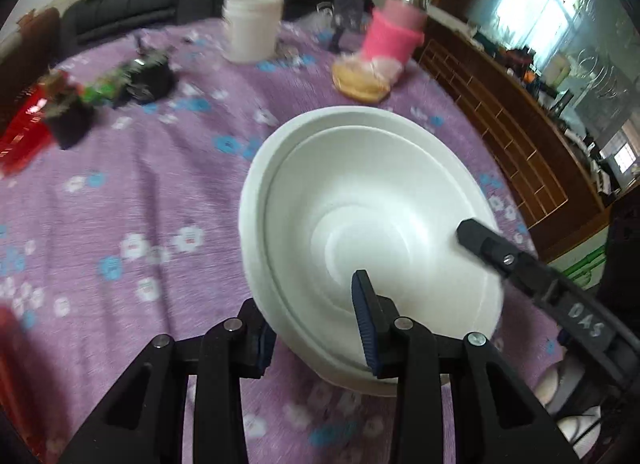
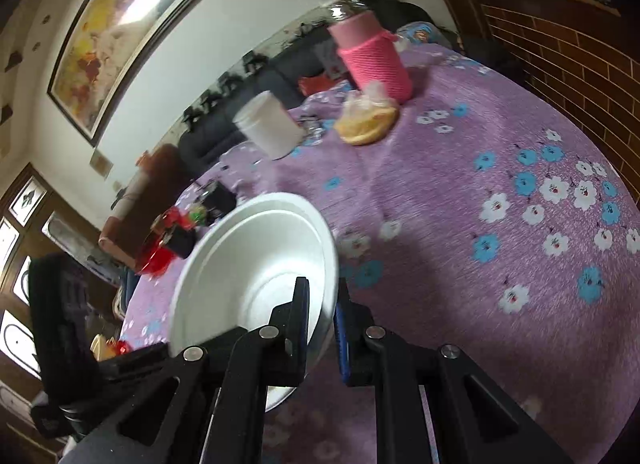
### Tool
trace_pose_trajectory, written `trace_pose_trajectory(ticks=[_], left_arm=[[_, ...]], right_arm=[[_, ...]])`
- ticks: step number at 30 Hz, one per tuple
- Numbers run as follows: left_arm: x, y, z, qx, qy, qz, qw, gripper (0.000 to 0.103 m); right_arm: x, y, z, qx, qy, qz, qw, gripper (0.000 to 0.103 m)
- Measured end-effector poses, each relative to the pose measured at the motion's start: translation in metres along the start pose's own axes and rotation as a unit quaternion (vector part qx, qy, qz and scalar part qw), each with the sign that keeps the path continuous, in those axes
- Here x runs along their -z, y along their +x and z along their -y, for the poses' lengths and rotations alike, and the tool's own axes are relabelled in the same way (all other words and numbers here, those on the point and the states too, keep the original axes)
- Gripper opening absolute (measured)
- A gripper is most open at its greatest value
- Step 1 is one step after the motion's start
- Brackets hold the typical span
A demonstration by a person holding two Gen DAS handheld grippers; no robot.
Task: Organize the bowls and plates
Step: 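Grasp the rim of the white paper bowl with the right gripper, then lower the white bowl onto the cream bowls and open the right gripper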
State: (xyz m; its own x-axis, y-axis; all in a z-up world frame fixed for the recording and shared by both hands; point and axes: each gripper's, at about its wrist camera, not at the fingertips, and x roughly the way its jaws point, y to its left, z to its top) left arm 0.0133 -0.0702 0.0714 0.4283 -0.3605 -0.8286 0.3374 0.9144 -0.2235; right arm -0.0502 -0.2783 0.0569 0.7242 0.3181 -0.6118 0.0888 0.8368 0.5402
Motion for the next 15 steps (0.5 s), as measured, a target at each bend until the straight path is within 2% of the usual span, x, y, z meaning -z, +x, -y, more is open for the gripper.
trace_pose_trajectory(ticks=[7, 15], left_arm=[[0.027, -0.077, -0.034, -0.014, -0.022, 0.057, 0.9980, 0.034], [0.068, -0.174, -0.118, -0.062, -0.083, 0.127, 0.9865, 0.034]], right_arm=[[0.018, -0.022, -0.072, -0.020, -0.063, 0.003, 0.998, 0.013], [0.045, -0.018, -0.185, -0.082, -0.152, -0.025, 0.985, 0.013]])
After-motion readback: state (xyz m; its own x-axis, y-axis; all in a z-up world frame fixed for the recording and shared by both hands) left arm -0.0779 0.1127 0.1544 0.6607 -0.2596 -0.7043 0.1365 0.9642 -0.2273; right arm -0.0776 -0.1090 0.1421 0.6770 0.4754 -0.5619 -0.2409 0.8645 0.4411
